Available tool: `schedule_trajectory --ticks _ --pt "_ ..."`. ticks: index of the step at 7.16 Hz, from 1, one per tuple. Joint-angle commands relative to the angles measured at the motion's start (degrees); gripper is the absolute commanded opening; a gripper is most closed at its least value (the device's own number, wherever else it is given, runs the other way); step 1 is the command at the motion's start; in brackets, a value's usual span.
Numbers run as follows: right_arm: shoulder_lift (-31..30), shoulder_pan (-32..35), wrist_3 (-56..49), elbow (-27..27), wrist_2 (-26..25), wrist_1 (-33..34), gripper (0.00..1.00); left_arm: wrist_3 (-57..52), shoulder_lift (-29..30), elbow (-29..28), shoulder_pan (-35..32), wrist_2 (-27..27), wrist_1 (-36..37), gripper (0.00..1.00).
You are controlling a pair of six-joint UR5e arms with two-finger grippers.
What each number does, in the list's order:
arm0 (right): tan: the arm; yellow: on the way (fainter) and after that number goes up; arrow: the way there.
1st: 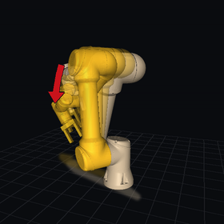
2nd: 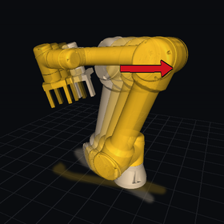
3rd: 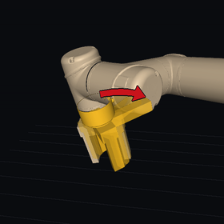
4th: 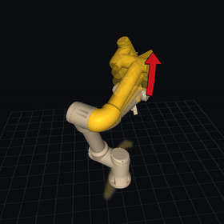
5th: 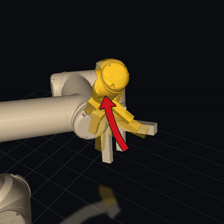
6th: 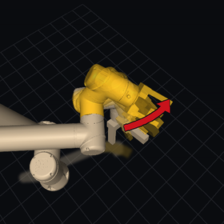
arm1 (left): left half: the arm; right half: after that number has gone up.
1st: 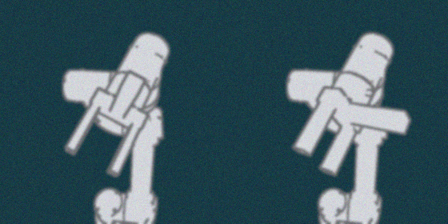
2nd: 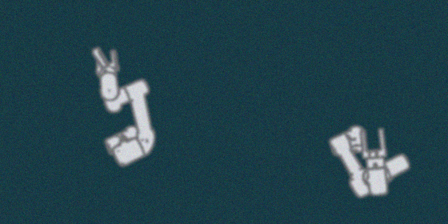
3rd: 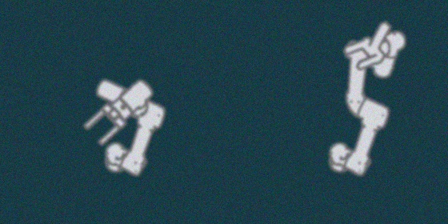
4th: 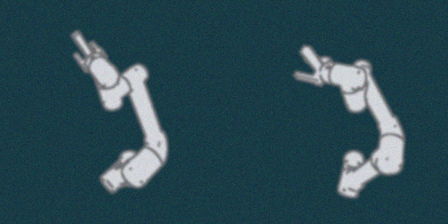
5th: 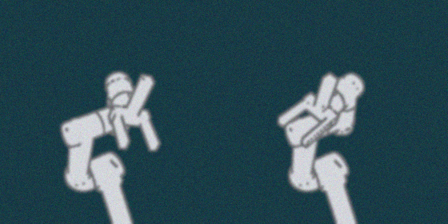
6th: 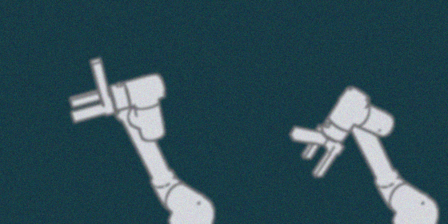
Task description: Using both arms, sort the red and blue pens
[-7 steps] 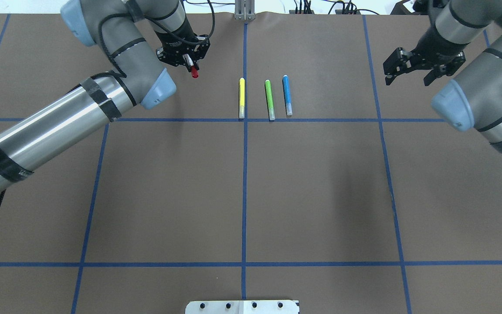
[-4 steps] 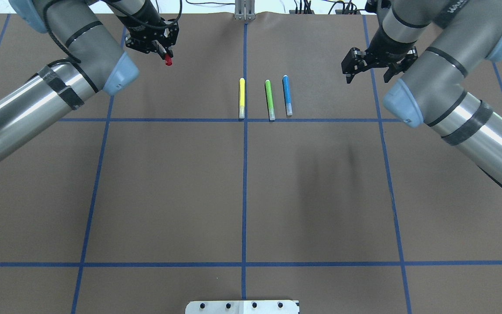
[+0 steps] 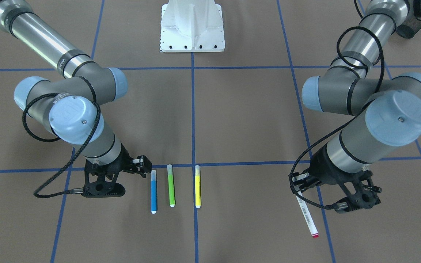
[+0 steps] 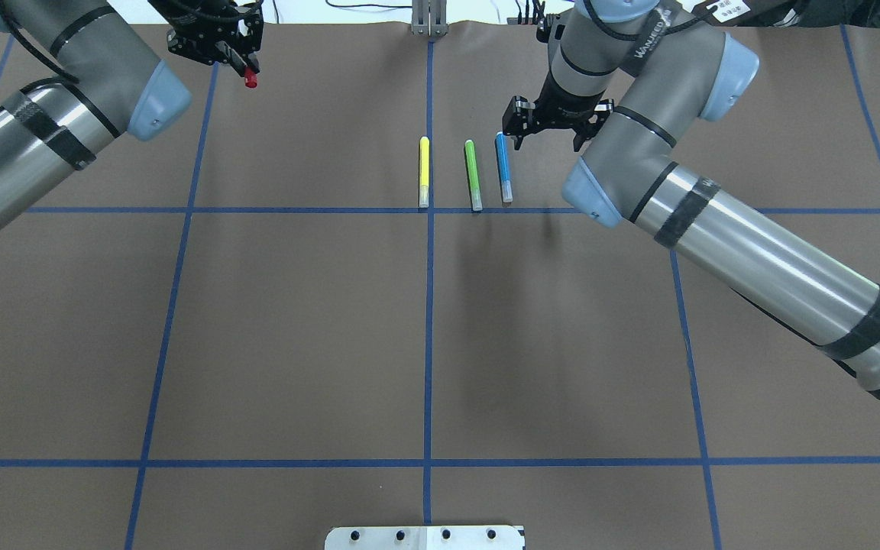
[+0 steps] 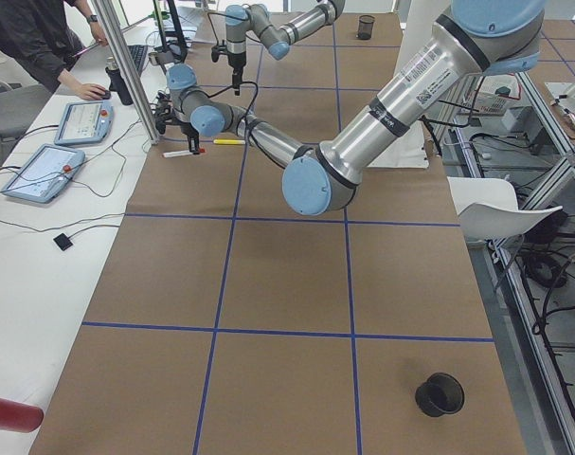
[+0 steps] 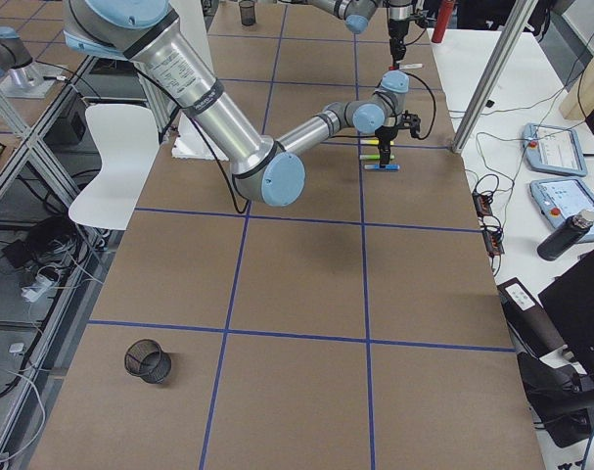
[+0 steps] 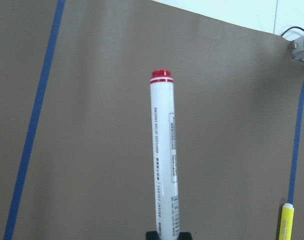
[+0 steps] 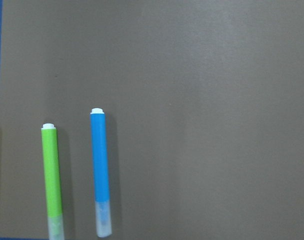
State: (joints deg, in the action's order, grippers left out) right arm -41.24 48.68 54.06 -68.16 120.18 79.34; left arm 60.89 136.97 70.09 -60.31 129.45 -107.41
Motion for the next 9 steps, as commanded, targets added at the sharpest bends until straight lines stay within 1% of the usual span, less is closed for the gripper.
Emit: schedule_trajectory --ticks 1,3,4,5,6,7,9 --pt "3.2 -2.4 1.0 5.7 -1.0 -0.5 0.99 -0.1 0.0 0.2 -0.4 0.0 0.0 0.00" --pt "7.5 -4.1 2.0 11.6 -2.7 -0.8 0.96 -0.1 0.0 0.2 -0.4 0.0 0.0 0.00" --pt "7.6 -4.7 2.0 12.3 -3.0 -0.9 0.96 -0.2 0.0 0.2 -0.3 0.0 0.0 0.00" --pt "7.5 -5.1 2.0 12.6 -3.3 -0.9 0.90 -0.1 0.0 0.2 -0.3 0.1 0.0 0.00" --pt "7.4 -5.2 2.0 12.8 -3.4 -0.9 0.81 -0.2 0.0 0.1 -0.3 0.1 0.0 0.00" --pt "7.3 -5.1 2.0 12.9 -3.4 -0.9 0.68 -0.1 0.0 0.2 -0.3 0.0 0.0 0.00" --pt "6.9 -5.1 1.4 12.9 -3.5 -0.9 0.56 -0.2 0.0 0.2 -0.2 0.0 0.0 0.00"
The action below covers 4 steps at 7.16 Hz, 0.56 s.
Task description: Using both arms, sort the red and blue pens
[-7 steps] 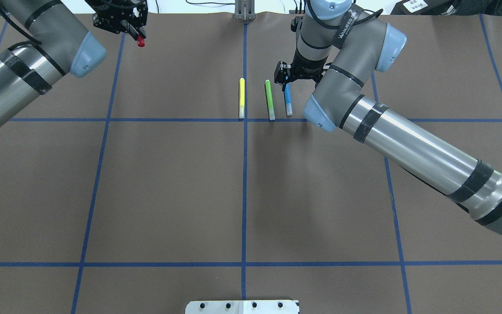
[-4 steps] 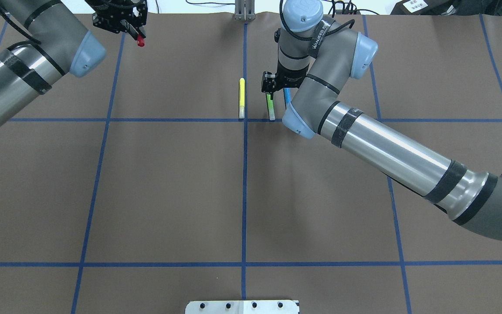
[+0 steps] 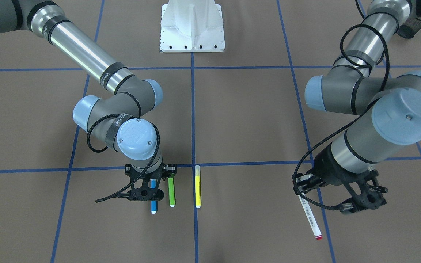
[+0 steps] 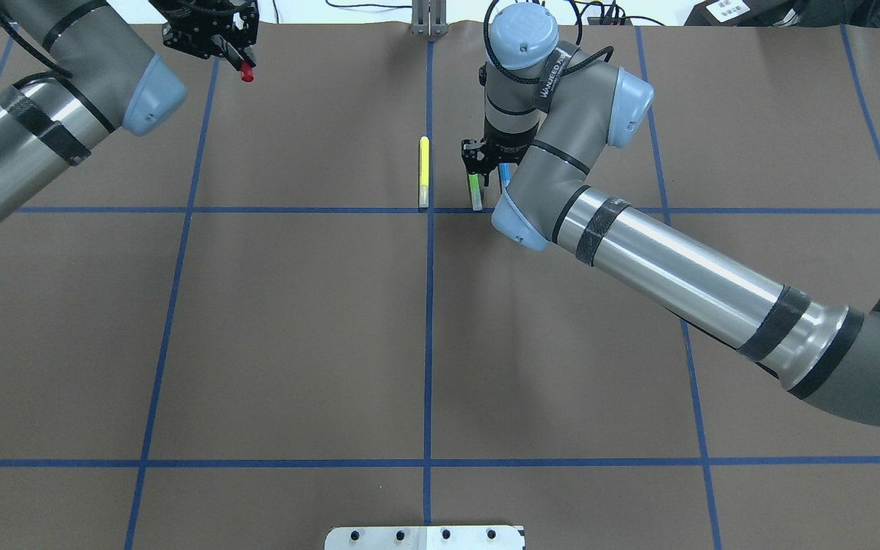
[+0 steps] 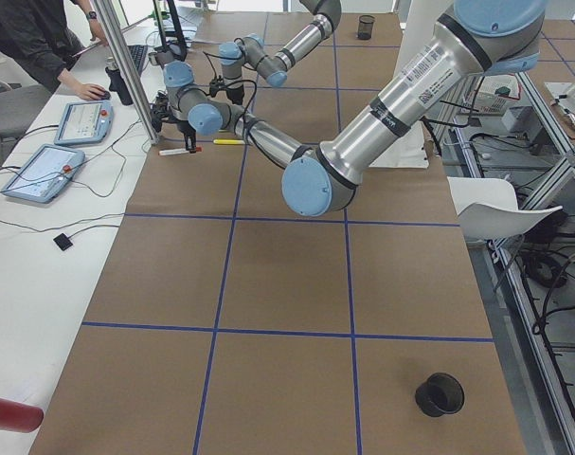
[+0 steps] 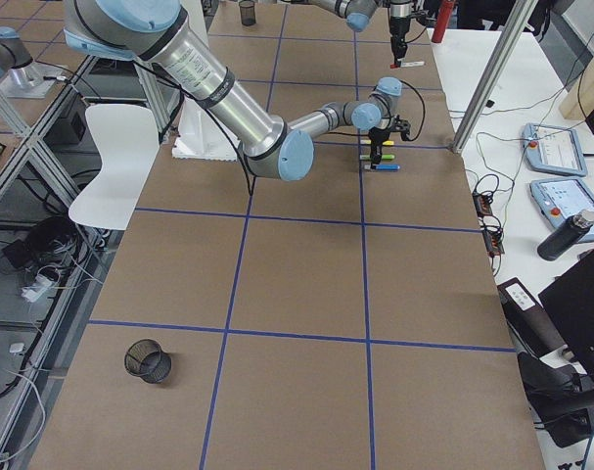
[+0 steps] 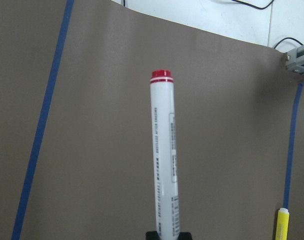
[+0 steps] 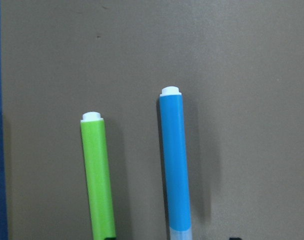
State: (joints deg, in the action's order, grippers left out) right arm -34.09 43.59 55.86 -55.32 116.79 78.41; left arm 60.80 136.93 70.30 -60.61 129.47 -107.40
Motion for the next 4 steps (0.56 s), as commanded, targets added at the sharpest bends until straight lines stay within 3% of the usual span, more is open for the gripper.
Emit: schedule_trajectory --ticks 1,4 --pt "-0.3 0.0 -0.7 0.2 -0.3 0.0 0.47 0.0 0.1 -0.1 0.1 0.0 0.0 0.00" --pt "-0.3 0.0 -1.2 1.9 -0.6 -2.3 0.47 0.0 0.1 -0.1 0.0 0.0 0.0 0.00"
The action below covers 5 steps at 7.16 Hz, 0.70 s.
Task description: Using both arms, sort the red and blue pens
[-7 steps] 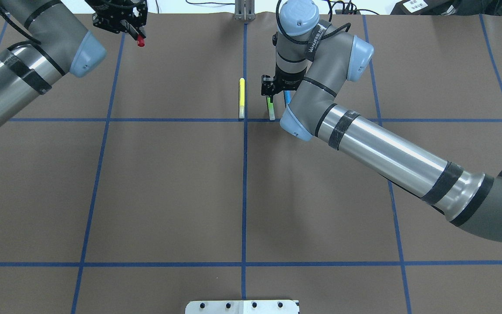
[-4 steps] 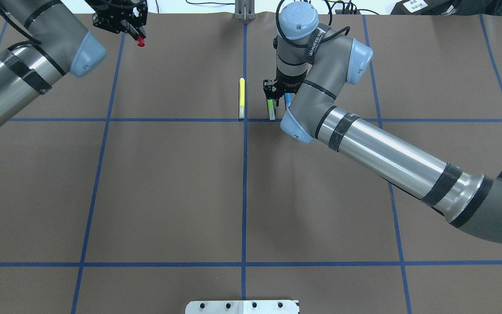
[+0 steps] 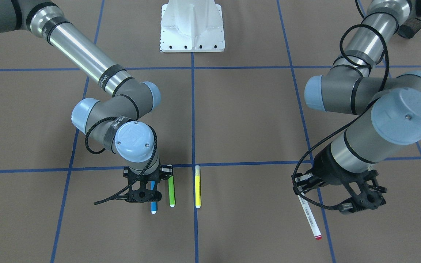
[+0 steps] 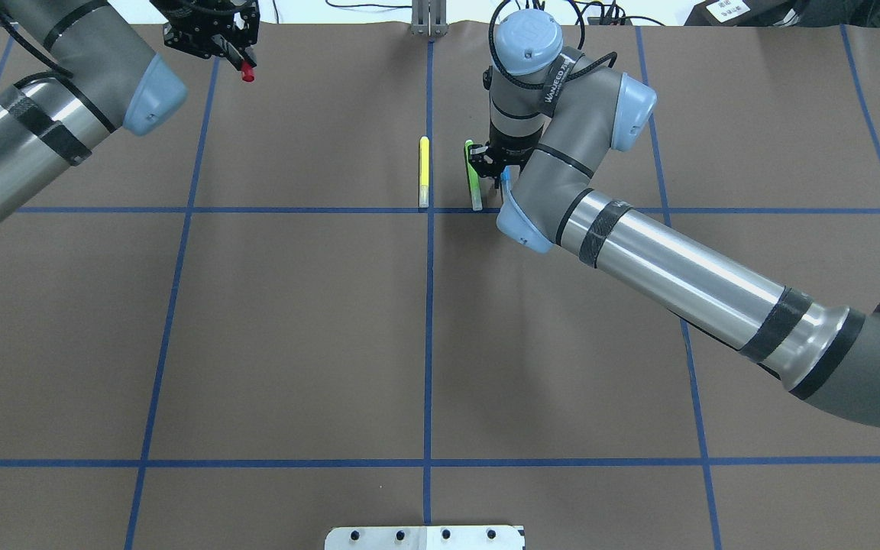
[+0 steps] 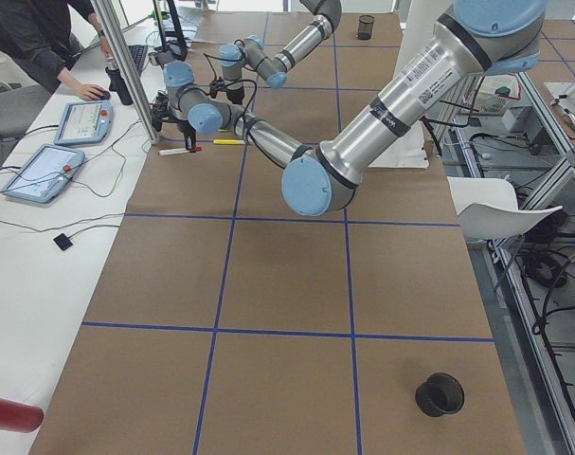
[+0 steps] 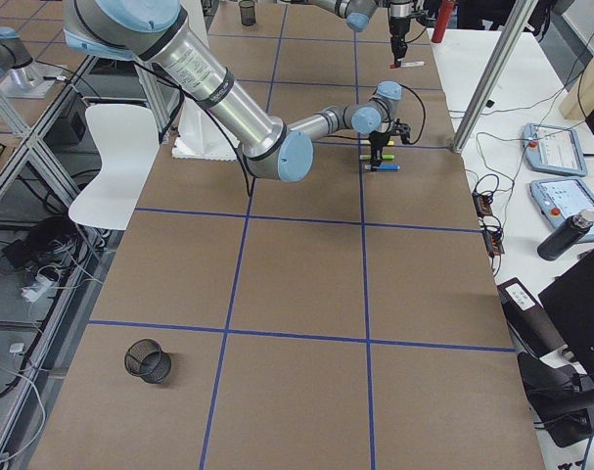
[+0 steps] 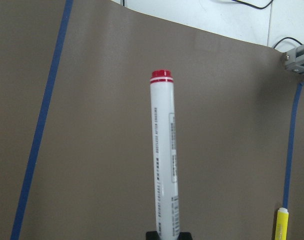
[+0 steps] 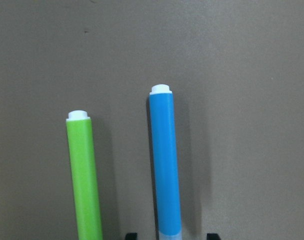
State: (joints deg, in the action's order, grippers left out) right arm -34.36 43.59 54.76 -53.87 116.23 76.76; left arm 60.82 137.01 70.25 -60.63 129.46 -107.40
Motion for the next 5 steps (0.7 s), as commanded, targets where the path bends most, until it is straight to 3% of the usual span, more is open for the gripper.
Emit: schedule_trajectory --ticks 1,5 --pt "0.1 -0.1 -0.1 0.4 0.0 -0.7 0.47 -0.1 0.0 0.0 0.0 0.0 0.0 0.00" --pt "0.7 -0.1 0.3 0.4 0.0 -0.7 0.47 0.0 0.0 0.0 -0.1 0.0 0.0 0.00"
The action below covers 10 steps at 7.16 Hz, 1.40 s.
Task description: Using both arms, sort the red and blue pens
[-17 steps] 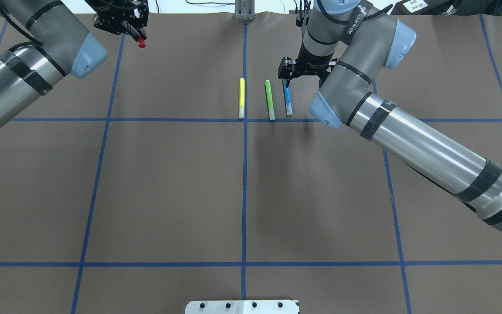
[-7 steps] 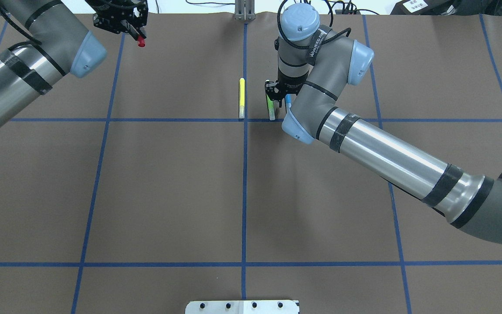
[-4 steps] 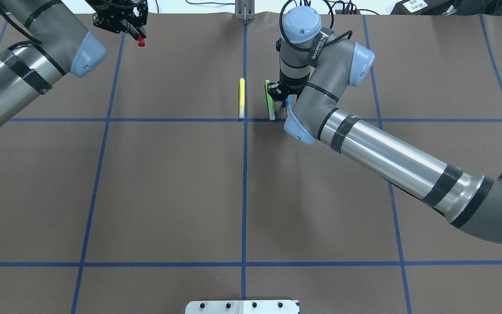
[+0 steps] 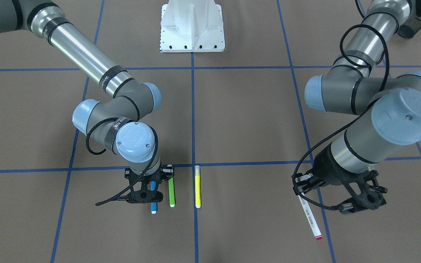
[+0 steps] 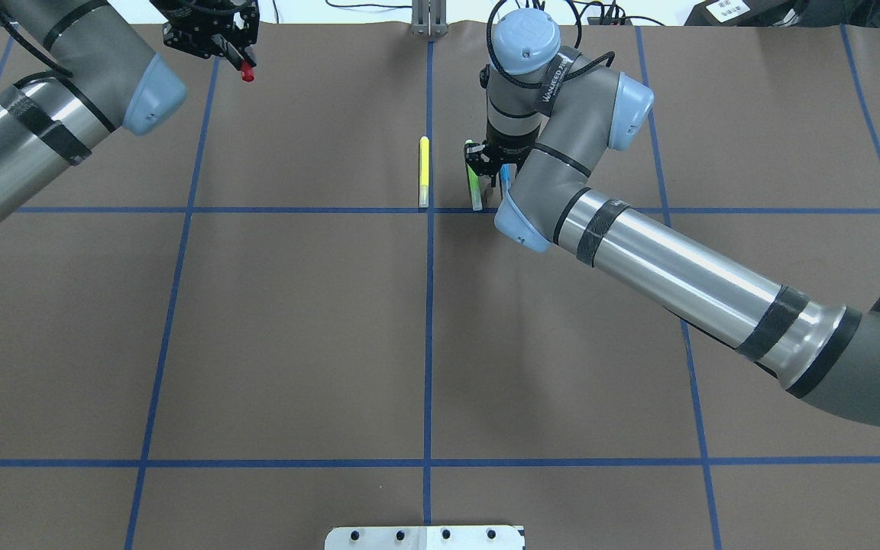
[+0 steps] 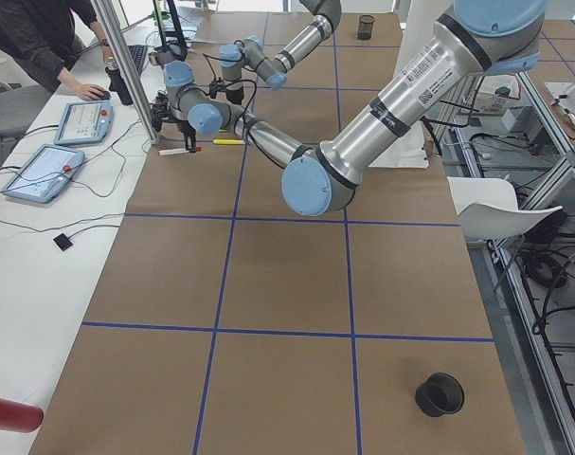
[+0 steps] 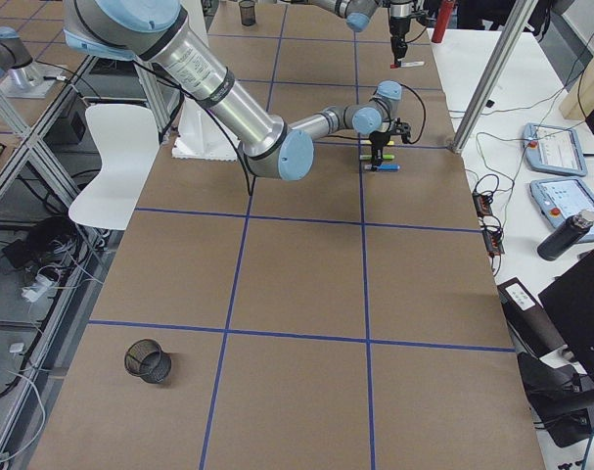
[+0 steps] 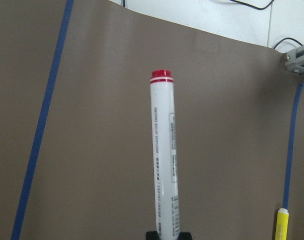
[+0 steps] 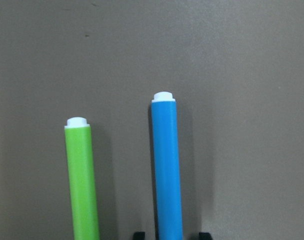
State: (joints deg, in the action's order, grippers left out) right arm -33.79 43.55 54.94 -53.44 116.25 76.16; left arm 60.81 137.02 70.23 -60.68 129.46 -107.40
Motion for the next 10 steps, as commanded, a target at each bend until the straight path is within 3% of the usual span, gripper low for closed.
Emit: schedule_trajectory --ticks 1,10 --pt "0.1 -0.1 0.3 0.0 0.0 0.0 0.47 0.0 0.0 0.0 -0.1 0.0 0.0 0.00" --pt "0.0 -0.1 0.3 0.1 0.1 0.1 0.44 0.0 0.1 0.1 -0.1 0.0 0.0 0.00"
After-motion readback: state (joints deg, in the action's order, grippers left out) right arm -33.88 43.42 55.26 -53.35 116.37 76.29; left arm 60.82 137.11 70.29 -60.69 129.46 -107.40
